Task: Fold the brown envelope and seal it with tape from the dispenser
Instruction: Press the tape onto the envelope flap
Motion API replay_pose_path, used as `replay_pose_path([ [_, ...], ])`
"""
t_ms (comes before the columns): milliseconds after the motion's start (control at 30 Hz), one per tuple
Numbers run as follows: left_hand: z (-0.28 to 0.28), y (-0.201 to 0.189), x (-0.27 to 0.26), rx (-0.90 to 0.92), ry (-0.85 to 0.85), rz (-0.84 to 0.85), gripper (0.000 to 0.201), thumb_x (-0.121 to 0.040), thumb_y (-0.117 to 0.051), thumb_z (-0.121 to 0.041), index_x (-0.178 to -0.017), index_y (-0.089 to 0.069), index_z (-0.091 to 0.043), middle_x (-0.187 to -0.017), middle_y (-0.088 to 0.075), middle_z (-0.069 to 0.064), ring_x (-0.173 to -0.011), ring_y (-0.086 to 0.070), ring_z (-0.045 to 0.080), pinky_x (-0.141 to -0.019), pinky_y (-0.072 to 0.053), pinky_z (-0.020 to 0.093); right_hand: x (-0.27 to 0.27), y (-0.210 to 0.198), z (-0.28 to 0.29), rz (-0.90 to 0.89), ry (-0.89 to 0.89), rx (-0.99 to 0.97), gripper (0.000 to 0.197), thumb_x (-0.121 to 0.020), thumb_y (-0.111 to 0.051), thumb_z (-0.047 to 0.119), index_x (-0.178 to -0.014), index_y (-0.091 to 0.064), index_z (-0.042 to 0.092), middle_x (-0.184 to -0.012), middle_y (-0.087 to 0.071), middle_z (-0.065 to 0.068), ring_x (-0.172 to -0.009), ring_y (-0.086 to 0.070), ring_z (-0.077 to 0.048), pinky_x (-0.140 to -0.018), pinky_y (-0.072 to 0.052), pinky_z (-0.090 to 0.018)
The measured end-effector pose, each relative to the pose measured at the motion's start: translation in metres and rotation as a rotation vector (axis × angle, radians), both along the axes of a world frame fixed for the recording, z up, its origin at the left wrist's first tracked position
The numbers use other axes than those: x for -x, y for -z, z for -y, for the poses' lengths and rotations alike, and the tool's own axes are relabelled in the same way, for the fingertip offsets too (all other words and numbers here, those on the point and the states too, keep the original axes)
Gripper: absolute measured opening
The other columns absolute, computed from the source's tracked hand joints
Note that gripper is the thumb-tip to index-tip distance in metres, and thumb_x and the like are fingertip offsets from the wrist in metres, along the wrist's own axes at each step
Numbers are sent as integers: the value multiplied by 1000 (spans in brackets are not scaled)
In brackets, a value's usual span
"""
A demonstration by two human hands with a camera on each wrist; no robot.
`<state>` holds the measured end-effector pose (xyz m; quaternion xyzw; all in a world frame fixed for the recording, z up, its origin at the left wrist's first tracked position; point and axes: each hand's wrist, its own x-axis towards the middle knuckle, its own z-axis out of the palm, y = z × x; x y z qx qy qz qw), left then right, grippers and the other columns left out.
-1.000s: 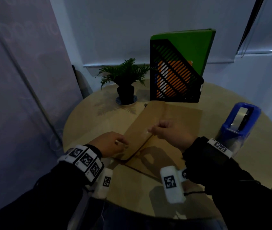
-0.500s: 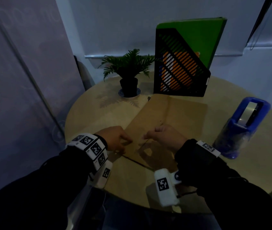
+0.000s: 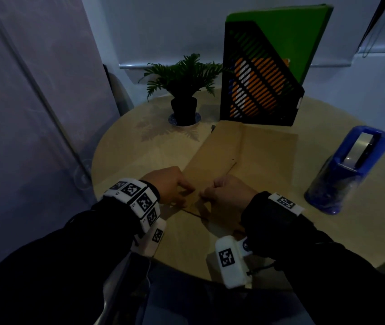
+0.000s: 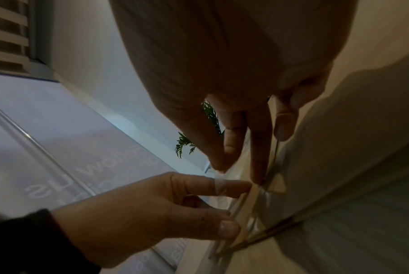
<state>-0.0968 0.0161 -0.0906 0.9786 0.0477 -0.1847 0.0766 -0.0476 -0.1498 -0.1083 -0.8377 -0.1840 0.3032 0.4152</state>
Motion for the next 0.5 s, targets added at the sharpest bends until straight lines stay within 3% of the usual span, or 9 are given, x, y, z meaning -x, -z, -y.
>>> replay_pose_path([
  [100, -1, 0, 0, 20, 9, 8, 49, -81, -72, -31, -128, -59, -32, -132, -53, -2, -112, -56, 19, -91, -49, 36, 1, 1, 1, 23, -10, 37, 33, -90, -61, 21, -58, -57, 14, -65, -52, -4, -62, -47, -14, -60, -36, -26],
  [167, -1, 0, 1, 16, 13, 8, 49, -81, -72, -32, -128, -60, -31, -130, -54, -3, -110, -57, 18, -91, -50, 37, 2, 1, 2, 22, -13, 43, 28, -89, -60, 21, -65, -64, 10, -66, -55, -2, -62, -48, -13, -59, -37, -24],
  [267, 0, 0, 2, -4, 29, 11, 48, -83, -70, -32, -129, -59, -30, -127, -54, -3, -108, -57, 18, -89, -50, 37, 4, 3, 2, 36, -20, 51, 29, -88, -60, 22, -91, -73, -3, -70, -56, -6, -60, -46, -13, -58, -35, -25],
  [400, 1, 1, 1, -22, 49, 6, 49, -84, -68, -33, -131, -57, -30, -126, -53, -2, -109, -56, 18, -84, -47, 32, 5, 2, 2, 69, -18, 59, 26, -88, -59, 23, -90, -78, 6, -54, -50, 3, -48, -40, -8, -48, -31, -22],
  [500, 1, 0, 0, -40, 71, 1, 49, -85, -67, -33, -133, -56, -30, -99, -50, -1, -93, -52, 15, -72, -39, 27, 5, 5, 1, 74, 12, 61, 28, -89, -60, 23, -93, -76, 1, -53, -48, 1, -47, -40, -8, -47, -31, -22],
])
